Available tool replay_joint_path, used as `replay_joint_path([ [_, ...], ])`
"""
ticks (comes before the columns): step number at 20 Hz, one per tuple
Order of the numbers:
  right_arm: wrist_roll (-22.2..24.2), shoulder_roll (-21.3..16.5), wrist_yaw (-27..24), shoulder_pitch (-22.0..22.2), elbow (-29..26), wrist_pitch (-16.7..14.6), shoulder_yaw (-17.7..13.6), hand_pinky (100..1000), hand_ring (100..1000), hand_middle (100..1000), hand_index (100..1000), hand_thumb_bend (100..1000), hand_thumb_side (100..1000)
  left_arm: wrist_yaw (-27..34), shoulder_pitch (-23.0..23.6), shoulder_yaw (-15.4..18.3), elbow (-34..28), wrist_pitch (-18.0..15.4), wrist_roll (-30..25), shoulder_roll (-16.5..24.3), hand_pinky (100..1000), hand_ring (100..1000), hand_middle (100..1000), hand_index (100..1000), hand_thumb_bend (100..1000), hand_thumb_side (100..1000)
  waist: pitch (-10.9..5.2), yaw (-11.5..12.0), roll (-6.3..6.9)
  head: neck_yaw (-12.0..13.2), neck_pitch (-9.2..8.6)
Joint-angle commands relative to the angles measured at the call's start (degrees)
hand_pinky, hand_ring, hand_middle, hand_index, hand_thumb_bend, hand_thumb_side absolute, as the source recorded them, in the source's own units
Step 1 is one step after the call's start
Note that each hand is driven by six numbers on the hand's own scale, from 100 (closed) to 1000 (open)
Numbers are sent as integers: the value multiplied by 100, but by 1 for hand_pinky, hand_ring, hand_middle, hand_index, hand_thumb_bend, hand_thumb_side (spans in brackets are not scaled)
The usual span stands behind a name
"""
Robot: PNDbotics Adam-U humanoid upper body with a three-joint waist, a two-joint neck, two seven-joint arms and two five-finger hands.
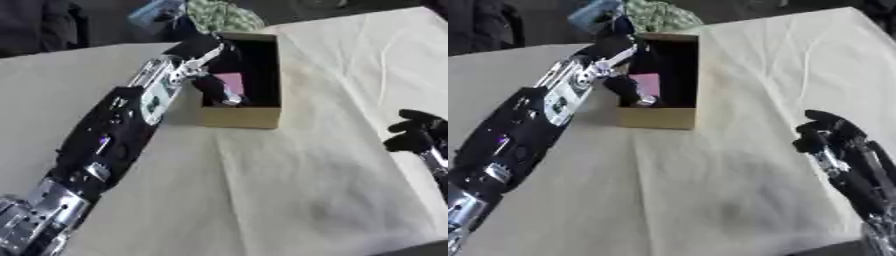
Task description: Pick up objects on the table and place them in the box.
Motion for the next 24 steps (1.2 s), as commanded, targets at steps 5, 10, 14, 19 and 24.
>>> replay_joint_path([
  [5, -75, -84, -25, 75, -45, -14, -126, 638, 610, 639, 834, 456, 671, 623, 90, 442, -1093, -138, 455, 792, 744, 641, 607, 767, 807, 523, -250, 325, -83, -190, 72],
  [10, -168, -97, -11, 122, -50, -19, -207, 638, 610, 639, 833, 455, 670, 1095, 772, 754, -1861, -296, 885, 1551, 747, 640, 607, 760, 760, 517, -276, 637, -106, -337, 86],
  [14, -219, -101, -13, 95, -69, -26, -251, 639, 610, 640, 833, 450, 672, 1478, 1389, 1028, -2482, -172, 1256, 1837, 752, 643, 609, 757, 729, 528, -240, 855, -129, -386, 49],
  [19, -273, -103, -3, 75, -88, -20, -285, 639, 612, 642, 834, 448, 672, 1947, 2153, 1253, -3246, 275, 1536, 1719, 754, 645, 613, 755, 710, 536, -180, 1039, -173, -378, 66],
  [24, -326, -103, -10, 46, -104, -13, -282, 639, 614, 643, 837, 445, 670, 2386, 2866, 1488, -3929, 689, 1702, 1338, 757, 645, 615, 754, 693, 552, -139, 1176, -210, -294, 145],
])
